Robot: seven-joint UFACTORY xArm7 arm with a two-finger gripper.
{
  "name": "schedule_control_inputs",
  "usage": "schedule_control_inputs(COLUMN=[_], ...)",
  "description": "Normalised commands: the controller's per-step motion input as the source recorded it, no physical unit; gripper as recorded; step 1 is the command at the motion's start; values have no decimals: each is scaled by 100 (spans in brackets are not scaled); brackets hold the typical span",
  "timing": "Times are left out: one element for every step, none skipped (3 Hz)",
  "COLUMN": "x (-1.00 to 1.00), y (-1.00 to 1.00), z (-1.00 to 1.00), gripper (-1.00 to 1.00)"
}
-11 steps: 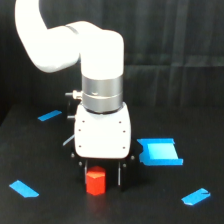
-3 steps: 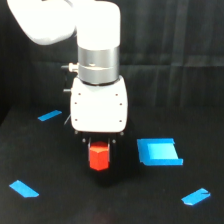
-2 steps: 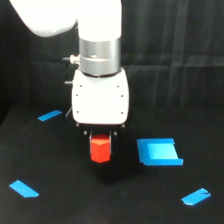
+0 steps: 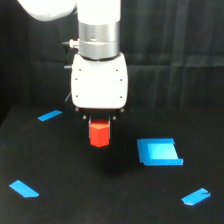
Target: Pick up the red object from the table
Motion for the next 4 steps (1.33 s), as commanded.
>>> schedule_control_inputs(x=[2,-4,-6,8], y=[7,6,7,8], z=[78,44,15,18], gripper=[-100,-95,-100,-100])
